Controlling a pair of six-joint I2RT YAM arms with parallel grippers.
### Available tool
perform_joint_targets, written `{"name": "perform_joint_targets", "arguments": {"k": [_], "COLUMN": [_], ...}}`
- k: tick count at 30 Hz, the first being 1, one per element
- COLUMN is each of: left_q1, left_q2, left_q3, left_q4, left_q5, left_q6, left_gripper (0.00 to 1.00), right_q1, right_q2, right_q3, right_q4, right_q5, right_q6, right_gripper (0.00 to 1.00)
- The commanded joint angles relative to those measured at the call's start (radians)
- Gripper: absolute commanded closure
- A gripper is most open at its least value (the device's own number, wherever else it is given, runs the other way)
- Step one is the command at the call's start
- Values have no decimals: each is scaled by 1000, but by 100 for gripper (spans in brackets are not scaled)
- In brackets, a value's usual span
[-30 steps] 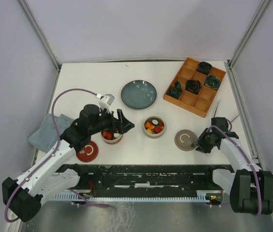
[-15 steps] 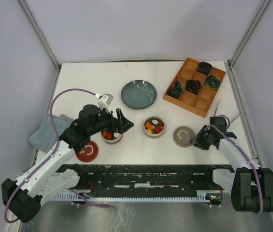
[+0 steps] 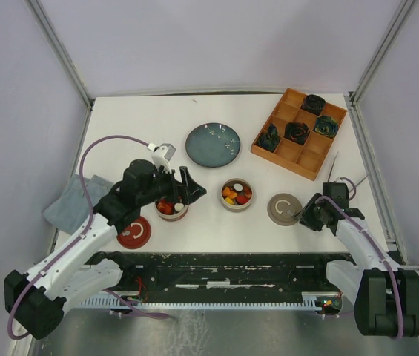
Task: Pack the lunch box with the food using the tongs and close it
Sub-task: Pick up the box lid from the center of the board.
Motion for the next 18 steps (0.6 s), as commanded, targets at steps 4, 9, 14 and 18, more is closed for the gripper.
{"name": "perform_joint_targets", "arguments": {"k": [4, 9, 14, 18], "left_q1": [-2, -2, -1, -2], "left_q2": [13, 14, 12, 8], "left_q3": [18, 17, 14, 12], "left_q4": [62, 65, 66, 66], "left_q5": [10, 9, 10, 10], "left_q6": [18, 18, 18, 18], "left_gripper": [6, 6, 6, 6], "right_q1": [3, 3, 2, 3], "right_q2": [-3, 3, 11, 11], "right_q3": [-26, -26, -24, -24], "right_q4": [54, 59, 61, 69], "right_q5": [46, 58, 60, 50], "right_q6": [27, 36, 36, 31], "right_gripper": [64, 66, 70, 80]}}
